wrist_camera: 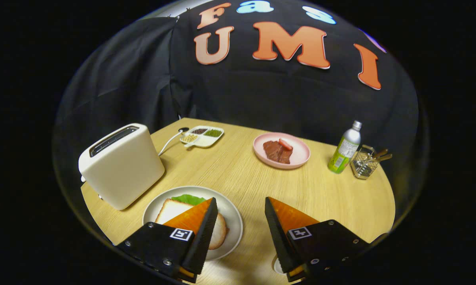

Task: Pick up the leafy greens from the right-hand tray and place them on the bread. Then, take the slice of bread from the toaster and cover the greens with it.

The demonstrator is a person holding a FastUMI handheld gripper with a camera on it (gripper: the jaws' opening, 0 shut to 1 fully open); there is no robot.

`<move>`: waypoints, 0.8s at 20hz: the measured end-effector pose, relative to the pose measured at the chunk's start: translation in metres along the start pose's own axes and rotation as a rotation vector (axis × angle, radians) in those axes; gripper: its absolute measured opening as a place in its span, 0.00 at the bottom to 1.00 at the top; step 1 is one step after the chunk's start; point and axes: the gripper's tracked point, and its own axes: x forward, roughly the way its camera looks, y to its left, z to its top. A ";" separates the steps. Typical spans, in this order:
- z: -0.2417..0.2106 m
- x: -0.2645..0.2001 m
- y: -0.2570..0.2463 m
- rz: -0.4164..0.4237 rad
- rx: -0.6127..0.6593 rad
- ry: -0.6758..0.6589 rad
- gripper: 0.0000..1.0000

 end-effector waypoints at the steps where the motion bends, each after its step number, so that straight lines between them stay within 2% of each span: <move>1: 0.015 -0.008 -0.008 -0.028 -0.010 -0.058 0.77; 7: 0.093 -0.080 -0.046 -0.154 -0.043 -0.346 0.84; 16: 0.149 -0.171 -0.060 -0.228 -0.023 -0.524 0.94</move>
